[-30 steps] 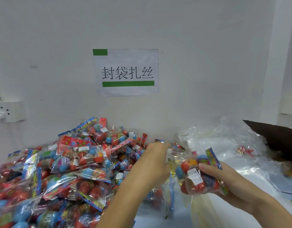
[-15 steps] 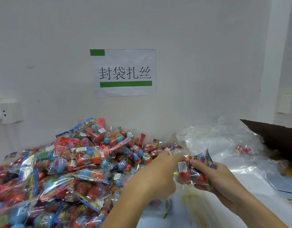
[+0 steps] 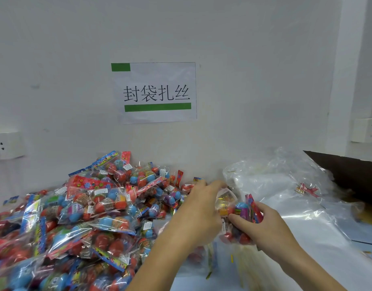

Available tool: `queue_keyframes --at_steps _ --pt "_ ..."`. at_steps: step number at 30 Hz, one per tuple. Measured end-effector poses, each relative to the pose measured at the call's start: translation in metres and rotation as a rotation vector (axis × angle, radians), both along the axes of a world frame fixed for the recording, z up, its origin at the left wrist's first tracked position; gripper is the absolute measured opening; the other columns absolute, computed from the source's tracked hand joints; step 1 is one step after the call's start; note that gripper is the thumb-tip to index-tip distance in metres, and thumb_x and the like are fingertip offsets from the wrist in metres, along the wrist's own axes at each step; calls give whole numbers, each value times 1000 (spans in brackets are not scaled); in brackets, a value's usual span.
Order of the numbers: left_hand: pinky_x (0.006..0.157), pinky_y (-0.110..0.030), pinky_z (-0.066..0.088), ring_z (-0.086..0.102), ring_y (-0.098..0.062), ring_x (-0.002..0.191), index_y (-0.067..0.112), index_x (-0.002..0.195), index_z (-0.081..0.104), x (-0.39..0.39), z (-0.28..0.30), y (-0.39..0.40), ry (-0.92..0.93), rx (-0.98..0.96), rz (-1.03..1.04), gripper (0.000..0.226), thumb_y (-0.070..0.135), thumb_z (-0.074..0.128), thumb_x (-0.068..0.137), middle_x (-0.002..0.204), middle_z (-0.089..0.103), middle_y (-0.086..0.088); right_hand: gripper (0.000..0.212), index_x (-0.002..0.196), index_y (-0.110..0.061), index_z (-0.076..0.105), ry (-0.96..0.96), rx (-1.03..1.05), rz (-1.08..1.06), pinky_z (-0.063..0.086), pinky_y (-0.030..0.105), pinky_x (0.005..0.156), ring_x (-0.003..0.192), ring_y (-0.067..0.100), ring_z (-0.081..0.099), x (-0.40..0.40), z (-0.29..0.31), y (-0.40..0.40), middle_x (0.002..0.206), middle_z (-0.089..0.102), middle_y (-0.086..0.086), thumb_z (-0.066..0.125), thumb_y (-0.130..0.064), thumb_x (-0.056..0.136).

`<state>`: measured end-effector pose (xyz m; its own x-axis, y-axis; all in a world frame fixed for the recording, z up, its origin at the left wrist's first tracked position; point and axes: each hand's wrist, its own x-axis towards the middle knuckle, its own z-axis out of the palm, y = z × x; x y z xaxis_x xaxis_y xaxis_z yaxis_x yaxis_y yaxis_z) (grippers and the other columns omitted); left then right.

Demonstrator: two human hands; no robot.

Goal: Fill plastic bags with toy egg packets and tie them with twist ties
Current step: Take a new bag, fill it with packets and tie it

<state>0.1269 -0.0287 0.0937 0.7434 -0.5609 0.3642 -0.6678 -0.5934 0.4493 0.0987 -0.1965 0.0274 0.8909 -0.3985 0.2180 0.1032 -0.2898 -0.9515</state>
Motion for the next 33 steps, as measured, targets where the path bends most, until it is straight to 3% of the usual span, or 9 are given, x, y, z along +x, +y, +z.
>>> queue_keyframes --at_steps 6,9,16,20,23,26,29,31,33 --pt "82 -31 47 52 -22 106 23 101 70 -1 -5 -2 -9 94 89 21 20 49 97 113 43 -2 28 86 -20 69 30 -128 -19 45 19 47 61 13 72 -1 1 -5 71 75 -3 86 -38 72" --pt "83 -34 48 55 -22 102 18 102 64 -3 -8 -2 -47 138 143 22 37 54 97 109 44 1 26 81 -17 68 13 -71 -28 43 17 44 54 9 66 0 0 -2 66 73 -2 82 -38 74" --pt "77 -30 42 54 -26 102 7 104 65 -7 -6 -4 -134 319 2 11 15 62 97 116 44 -5 31 80 -7 71 -8 216 1 55 42 64 57 23 64 0 1 8 68 72 12 81 -36 78" --pt "87 -42 50 55 -25 100 3 96 72 -6 -3 -7 -148 239 -80 14 14 63 95 109 49 -3 24 68 -15 68 32 231 116 51 32 56 53 20 58 -4 3 13 63 67 9 83 -32 76" --pt "80 -43 51 59 -26 89 4 88 71 -2 -4 -5 -151 172 -127 24 23 58 95 96 63 -11 27 62 -20 64 37 214 148 44 26 49 48 18 52 -7 3 15 57 62 6 87 -32 70" --pt "75 -25 52 63 -8 89 28 109 64 4 0 3 -49 -29 -184 15 32 55 98 96 69 8 22 74 -12 68 43 263 142 54 37 62 51 19 56 -6 6 13 59 62 5 82 -28 77" --pt "83 -5 42 55 3 111 40 133 44 17 2 16 -5 -157 -178 39 28 56 98 125 61 15 22 81 -7 71 64 307 134 59 41 71 55 19 59 -4 6 12 61 64 5 80 -27 79" --pt "99 0 25 36 8 132 41 149 32 26 -2 26 -29 -17 -156 58 32 59 98 149 44 19 23 85 -5 73 76 331 146 60 45 75 59 20 63 -3 4 11 67 68 8 81 -26 78" --pt "109 -9 12 17 7 143 40 156 20 32 -9 32 -2 174 -143 72 40 61 96 160 23 23 29 90 -2 74 85 348 165 61 47 75 63 22 65 -2 3 11 73 69 15 81 -27 78"
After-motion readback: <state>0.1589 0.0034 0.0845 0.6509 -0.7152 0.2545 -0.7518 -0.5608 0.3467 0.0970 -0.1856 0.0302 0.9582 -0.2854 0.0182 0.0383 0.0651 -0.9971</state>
